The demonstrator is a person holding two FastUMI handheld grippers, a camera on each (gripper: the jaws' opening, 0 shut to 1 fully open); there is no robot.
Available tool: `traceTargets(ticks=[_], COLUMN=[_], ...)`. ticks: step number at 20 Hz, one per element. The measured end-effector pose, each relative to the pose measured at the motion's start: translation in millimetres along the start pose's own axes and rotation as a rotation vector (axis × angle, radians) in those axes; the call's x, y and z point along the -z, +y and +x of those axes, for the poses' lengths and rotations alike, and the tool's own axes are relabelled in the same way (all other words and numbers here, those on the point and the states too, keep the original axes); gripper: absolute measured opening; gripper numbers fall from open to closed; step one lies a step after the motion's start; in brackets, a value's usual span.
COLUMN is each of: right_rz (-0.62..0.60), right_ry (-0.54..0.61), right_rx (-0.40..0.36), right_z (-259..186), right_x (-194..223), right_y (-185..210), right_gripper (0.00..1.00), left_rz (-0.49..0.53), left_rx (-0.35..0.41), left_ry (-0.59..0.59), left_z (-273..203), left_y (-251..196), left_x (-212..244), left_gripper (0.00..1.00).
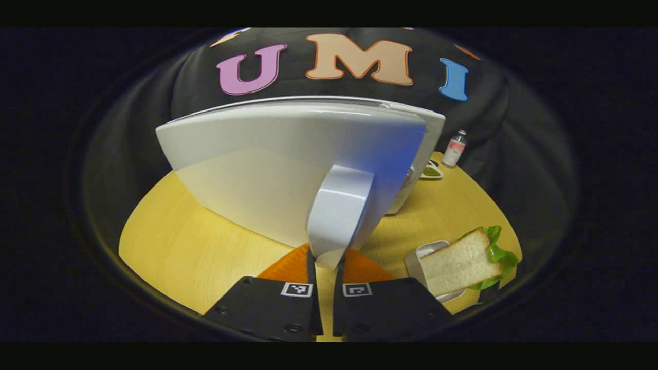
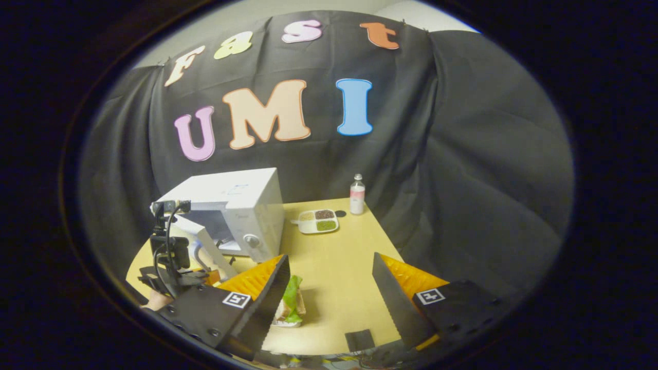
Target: Open the microwave oven with the left hand, put the food in, and close the microwave oven.
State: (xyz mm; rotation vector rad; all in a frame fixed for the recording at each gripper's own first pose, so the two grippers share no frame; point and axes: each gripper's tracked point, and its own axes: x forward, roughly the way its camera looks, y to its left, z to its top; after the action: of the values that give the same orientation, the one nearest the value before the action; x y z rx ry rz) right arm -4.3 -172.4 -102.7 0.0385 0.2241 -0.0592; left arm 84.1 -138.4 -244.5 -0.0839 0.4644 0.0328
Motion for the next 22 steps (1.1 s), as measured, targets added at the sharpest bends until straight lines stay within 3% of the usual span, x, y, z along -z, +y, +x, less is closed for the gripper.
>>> traceTargets(ticks=[1,2,4,5,6,7,11,12,13,14,15,16,19,20,21,22], right_rz=[-0.005,-0.011,-0.019,-0.022,-0.025,-0.028,-0.02,-0.018,-0.018,-0.016,-0.015,-0.014,-0.01,-0.01,-0.01,-0.009], right_ry=[0.002,0.002,0.002,0.002,0.003,0.004,0.001,0.003,0.003,0.0,-0.006,-0.013,-0.02,-0.023,-0.025,-0.024], right_rx=[-0.01,-0.02,-0.034,-0.041,-0.043,-0.043,-0.045,-0.046,-0.044,-0.043,-0.04,-0.036,-0.028,-0.025,-0.017,-0.012], right_z=[-0.8,-2.3,-5.6,-7.6,-8.7,-10.6,-18.2,-19.0,-19.7,-21.4,-23.5,-25.5,-34.4,-37.5,-42.0,-45.7], right_x=[2.3,3.8,6.6,8.5,11.0,12.7,16.2,17.9,17.2,15.2,13.1,11.3,9.9,10.8,11.5,12.4], right_y=[2.6,5.9,11.6,14.8,17.7,20.0,34.0,40.0,46.0,51.6,58.4,65.3,87.5,94.5,102.4,108.2], right_gripper=[0.94,1.0,1.0,1.0,0.94,1.0,1.0,0.94,0.94,1.0,1.0,1.0,1.0,1.0,0.94,1.0], left_rz=[-0.004,-0.004,-0.008,-0.024,-0.044,-0.067,-0.092,-0.088,-0.088,-0.091,-0.094,-0.101,-0.143,-0.145,-0.141,-0.132], left_rx=[-0.004,-0.009,-0.021,-0.021,-0.02,-0.02,-0.015,-0.024,-0.021,-0.024,-0.027,-0.034,-0.003,0.003,0.003,0.002], left_ry=[-0.002,-0.003,-0.002,-0.004,-0.004,-0.005,-0.017,-0.02,-0.03,-0.038,-0.049,-0.059,-0.034,-0.03,-0.026,-0.025], left_z=[-7.2,-11.1,-21.9,-27.8,-32.5,-38.6,-56.7,-61.6,-65.3,-70.2,-74.8,-79.5,-90.5,-93.8,-96.3,-101.7], left_y=[4.2,9.0,20.2,25.0,28.8,34.8,55.4,64.4,69.5,77.1,85.7,96.1,113.1,118.2,123.7,131.0], left_x=[4.5,8.6,16.4,20.4,23.5,27.5,36.3,37.8,38.1,37.9,37.7,36.9,45.2,46.6,50.5,52.6], left_gripper=[0.08,0.12,0.1,0.14,0.17,0.18,0.27,0.37,0.38,0.5,0.55,0.7,1.0,1.0,1.0,1.0])
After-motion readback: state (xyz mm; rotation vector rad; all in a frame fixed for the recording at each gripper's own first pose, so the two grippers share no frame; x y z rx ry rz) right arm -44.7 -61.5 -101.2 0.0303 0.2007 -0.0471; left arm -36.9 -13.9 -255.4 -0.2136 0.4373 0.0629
